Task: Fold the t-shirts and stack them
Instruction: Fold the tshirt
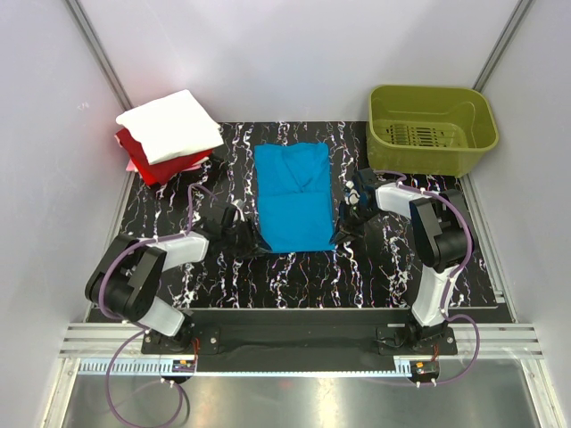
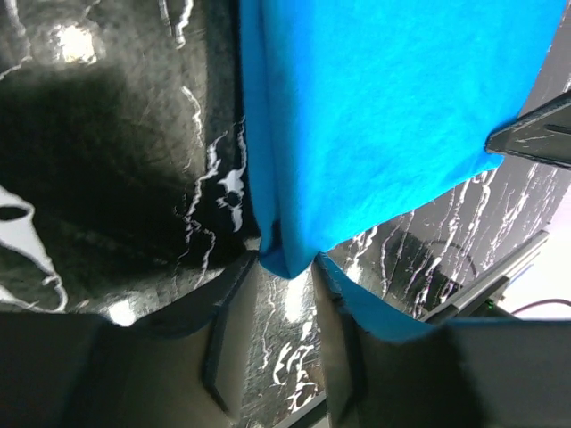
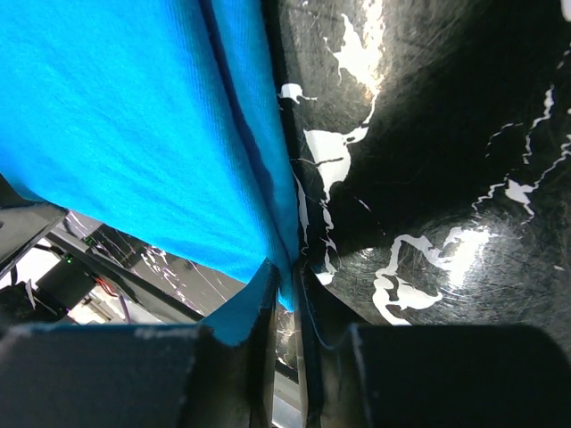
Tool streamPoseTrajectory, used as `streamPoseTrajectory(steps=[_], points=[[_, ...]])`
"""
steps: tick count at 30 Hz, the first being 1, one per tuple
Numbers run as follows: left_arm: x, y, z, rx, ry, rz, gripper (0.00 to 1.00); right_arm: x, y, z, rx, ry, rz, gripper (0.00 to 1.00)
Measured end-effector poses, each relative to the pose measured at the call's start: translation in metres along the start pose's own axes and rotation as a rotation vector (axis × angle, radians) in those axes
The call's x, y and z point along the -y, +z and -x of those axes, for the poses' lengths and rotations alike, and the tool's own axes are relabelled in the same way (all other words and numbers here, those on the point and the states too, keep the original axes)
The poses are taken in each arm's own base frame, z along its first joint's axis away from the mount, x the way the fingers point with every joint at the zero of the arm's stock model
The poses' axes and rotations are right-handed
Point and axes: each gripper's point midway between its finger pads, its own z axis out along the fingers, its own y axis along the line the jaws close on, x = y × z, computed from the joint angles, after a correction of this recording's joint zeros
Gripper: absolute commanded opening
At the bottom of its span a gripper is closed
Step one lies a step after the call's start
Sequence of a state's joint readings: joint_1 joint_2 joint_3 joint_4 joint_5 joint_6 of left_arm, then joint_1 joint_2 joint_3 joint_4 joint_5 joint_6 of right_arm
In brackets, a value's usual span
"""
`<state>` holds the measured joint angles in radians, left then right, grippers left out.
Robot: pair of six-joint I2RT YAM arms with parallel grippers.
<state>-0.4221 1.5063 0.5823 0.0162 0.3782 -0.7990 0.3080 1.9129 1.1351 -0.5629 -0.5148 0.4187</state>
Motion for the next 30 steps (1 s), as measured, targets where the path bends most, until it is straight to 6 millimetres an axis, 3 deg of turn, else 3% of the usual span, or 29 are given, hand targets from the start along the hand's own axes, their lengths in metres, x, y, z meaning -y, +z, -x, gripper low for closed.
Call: streamPoseTrajectory(steps=[3,8,11,13,16,24,27,30], points=[[0.006,0.000,0.002,0.002,0.002,-0.026,0.54,0.000,0.000,0.000,0.000,-0.002,0.000,0.17],[0.009,0.001,0.003,0.007,0.004,-0.035,0.49,0.000,0.000,0.000,-0.001,-0.004,0.000,0.17],[0.006,0.002,0.003,0.008,0.004,-0.024,0.33,0.000,0.000,0.000,-0.001,-0.004,0.000,0.17],[0.001,0.003,0.002,0.007,0.002,-0.009,0.15,0.000,0.000,0.000,-0.001,-0.004,0.000,0.14],[-0.001,0.004,0.001,0.006,-0.003,-0.004,0.00,0.000,0.000,0.000,-0.001,-0.007,0.001,0.00],[-0.001,0.000,-0.003,0.007,0.010,0.019,0.00,-0.007,0.000,-0.007,-0.001,0.018,0.057,0.00],[0.005,-0.015,-0.012,0.006,0.024,0.037,0.00,-0.010,-0.009,-0.019,0.006,0.036,0.080,0.00],[0.027,-0.038,-0.020,0.034,0.063,-0.001,0.00,-0.016,-0.026,-0.032,0.033,0.041,0.104,0.00]])
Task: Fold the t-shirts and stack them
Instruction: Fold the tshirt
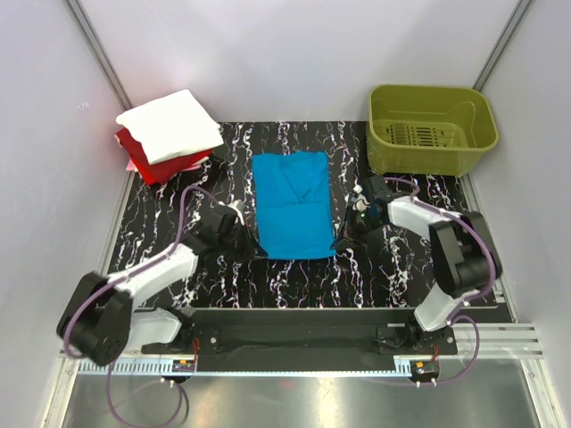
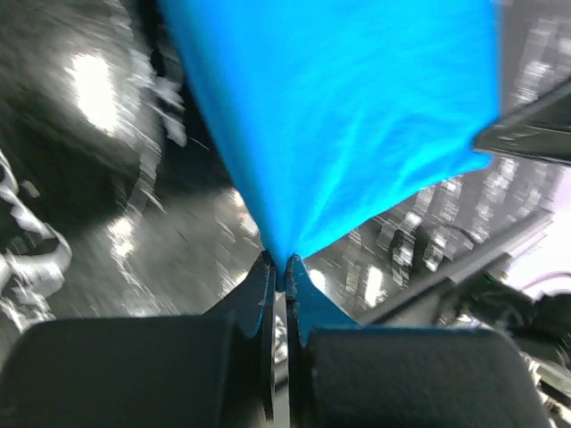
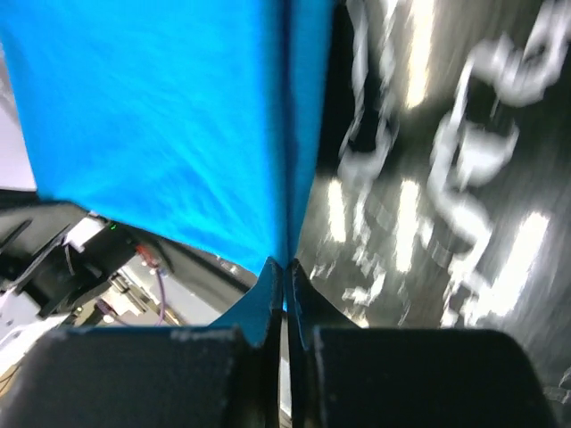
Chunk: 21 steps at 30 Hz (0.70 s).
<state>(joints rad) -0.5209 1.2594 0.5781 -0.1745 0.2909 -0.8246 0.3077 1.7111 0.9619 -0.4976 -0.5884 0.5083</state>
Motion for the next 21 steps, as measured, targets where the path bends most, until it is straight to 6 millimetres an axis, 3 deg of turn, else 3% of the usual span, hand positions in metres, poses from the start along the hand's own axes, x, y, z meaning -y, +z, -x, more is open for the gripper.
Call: streamPoseTrajectory(steps=[5,12,17,21], points=[[0.034,-0.043,-0.014,0.059,0.048,-0.083,0.00,-0.015,-0.033,-0.029,0.046,0.003,0.061,0.00],[0.035,-0.084,-0.048,0.030,0.046,-0.047,0.01,-0.036,-0.081,-0.075,0.091,0.044,0.160,0.00],[0.052,-0.110,-0.024,0.101,0.078,-0.010,0.02,-0.052,-0.099,-0.077,0.113,0.034,0.173,0.00],[0.064,-0.110,0.006,0.133,0.123,0.046,0.01,-0.062,-0.102,-0.051,0.130,0.037,0.124,0.00]])
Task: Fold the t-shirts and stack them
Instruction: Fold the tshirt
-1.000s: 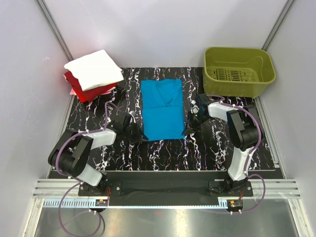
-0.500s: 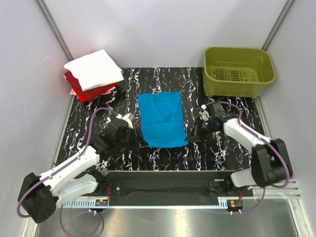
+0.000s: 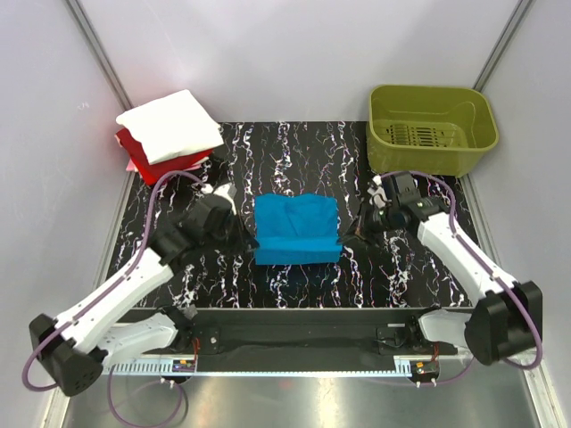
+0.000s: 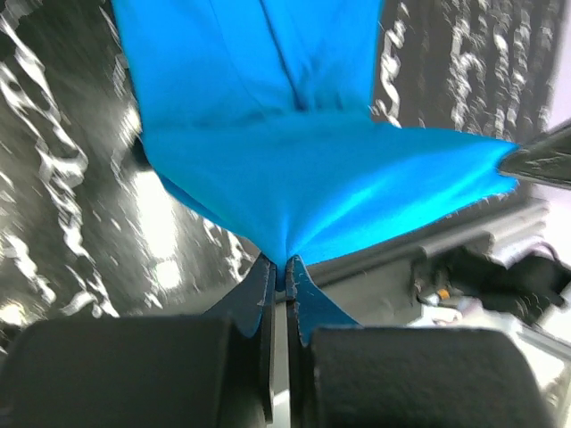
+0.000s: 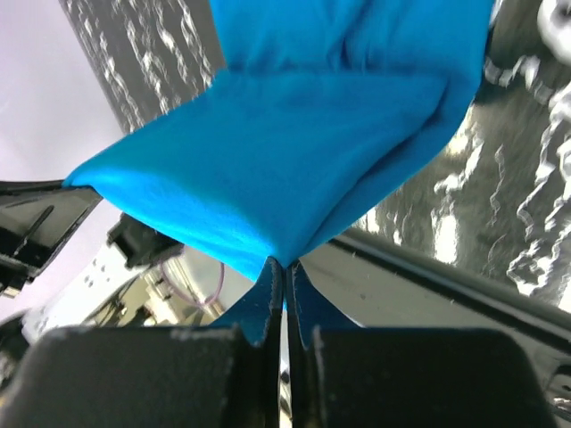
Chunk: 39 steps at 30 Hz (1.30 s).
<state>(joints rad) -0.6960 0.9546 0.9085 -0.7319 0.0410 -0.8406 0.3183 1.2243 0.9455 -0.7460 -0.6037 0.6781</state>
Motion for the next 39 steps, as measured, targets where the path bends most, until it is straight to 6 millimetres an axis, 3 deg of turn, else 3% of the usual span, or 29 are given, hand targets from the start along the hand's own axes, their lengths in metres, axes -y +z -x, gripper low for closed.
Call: streamPoseTrajectory(steps=[7,16,23,28,31,32,33,36,39], points=[[-0.012,0.031,0.045,-0.020,0.013,0.081,0.01,-0.021,0.006,0.055,0.066,-0.059,-0.056,0.00],[-0.015,0.070,0.087,-0.078,0.042,0.094,0.01,-0.007,0.031,0.095,0.056,-0.041,-0.127,0.00],[-0.024,0.100,0.116,-0.107,0.047,0.114,0.02,-0.005,0.053,0.138,0.061,-0.038,-0.147,0.00],[-0.038,0.130,0.134,-0.139,0.036,0.142,0.19,0.004,0.078,0.172,0.049,-0.015,-0.173,0.01],[-0.050,0.155,0.149,-0.159,0.022,0.167,0.26,0.011,0.095,0.195,0.049,0.005,-0.183,0.46],[-0.054,0.163,0.155,-0.164,0.016,0.175,0.40,0.013,0.099,0.203,0.054,0.012,-0.182,0.65],[-0.059,0.171,0.162,-0.175,0.009,0.185,0.50,0.013,0.103,0.213,0.058,0.014,-0.178,0.68],[-0.066,0.189,0.180,-0.177,-0.002,0.199,0.63,0.013,0.108,0.242,0.087,-0.004,-0.167,0.76],[-0.070,0.187,0.188,-0.171,-0.012,0.207,0.74,0.011,0.101,0.250,0.111,-0.028,-0.163,0.78]])
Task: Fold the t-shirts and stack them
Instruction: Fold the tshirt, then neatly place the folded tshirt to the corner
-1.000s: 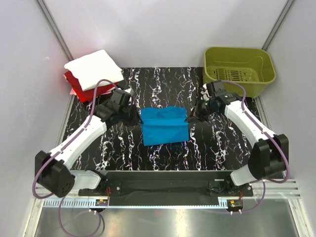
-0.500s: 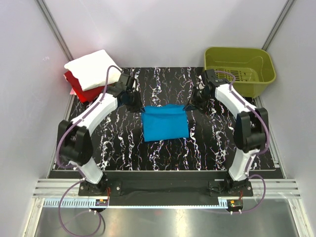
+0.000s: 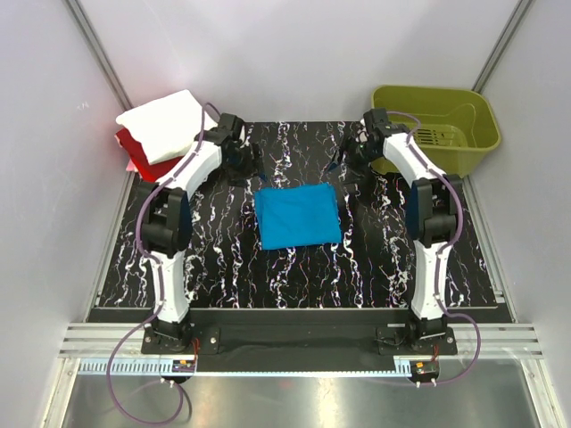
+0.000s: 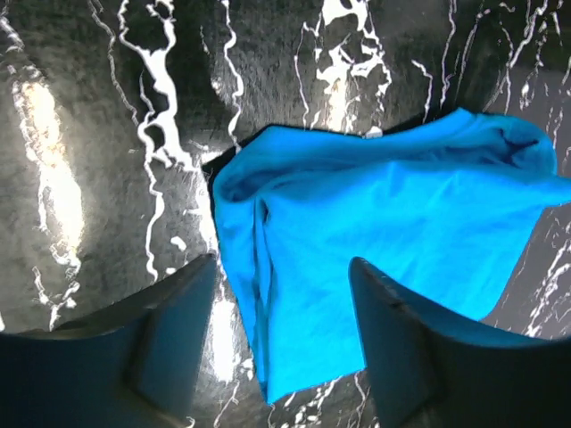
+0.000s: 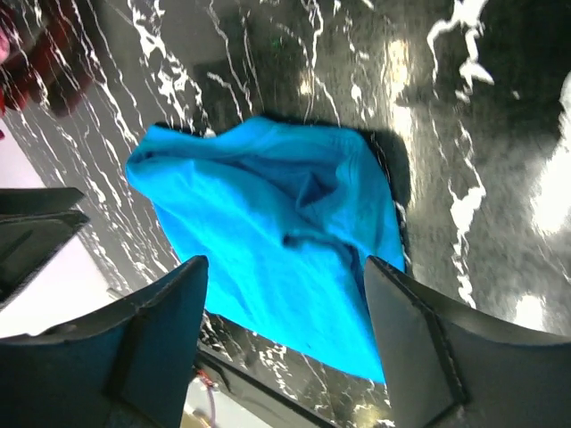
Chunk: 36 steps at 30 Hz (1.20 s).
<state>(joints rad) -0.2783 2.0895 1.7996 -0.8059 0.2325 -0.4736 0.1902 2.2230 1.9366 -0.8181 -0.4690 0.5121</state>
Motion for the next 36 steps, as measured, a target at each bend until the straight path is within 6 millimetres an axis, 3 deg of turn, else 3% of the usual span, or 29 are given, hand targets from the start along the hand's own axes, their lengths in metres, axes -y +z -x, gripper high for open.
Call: streamPoseTrajectory(steps=[4,8,11,13,17,21,26,30,33,34,36], points=[[0.002,-0.022,-0.007,0.040,0.011,-0.016,0.75,0.001,-0.026,-0.016,0.040,-0.034,-0.004,0.79],[-0.002,-0.045,-0.030,0.079,0.027,-0.046,0.75,0.008,-0.068,-0.072,0.075,-0.035,0.035,0.83],[-0.007,-0.041,-0.043,0.088,0.034,-0.066,0.76,0.014,-0.084,-0.119,0.086,-0.033,0.092,0.86],[-0.012,-0.029,-0.049,0.085,0.036,-0.071,0.77,0.016,-0.082,-0.147,0.079,-0.054,0.122,0.88],[-0.022,0.000,-0.059,0.058,0.036,-0.075,0.80,0.016,-0.058,-0.209,0.004,-0.139,0.159,0.90],[-0.027,0.026,-0.059,0.053,0.038,-0.080,0.80,0.033,-0.043,-0.249,-0.037,-0.145,0.181,0.90],[-0.027,0.043,-0.053,0.074,0.043,-0.100,0.79,0.049,-0.035,-0.262,-0.015,-0.132,0.205,0.90],[-0.024,0.049,-0.044,0.107,0.045,-0.118,0.75,0.043,-0.035,-0.256,0.025,-0.148,0.246,0.90],[-0.021,0.054,-0.038,0.129,0.038,-0.133,0.60,0.035,-0.035,-0.250,0.051,-0.161,0.276,0.89],[-0.020,0.057,-0.036,0.138,0.035,-0.144,0.44,0.034,-0.034,-0.249,0.054,-0.164,0.284,0.89],[-0.019,0.063,-0.036,0.143,0.027,-0.157,0.27,0.034,-0.030,-0.248,0.051,-0.162,0.284,0.89]])
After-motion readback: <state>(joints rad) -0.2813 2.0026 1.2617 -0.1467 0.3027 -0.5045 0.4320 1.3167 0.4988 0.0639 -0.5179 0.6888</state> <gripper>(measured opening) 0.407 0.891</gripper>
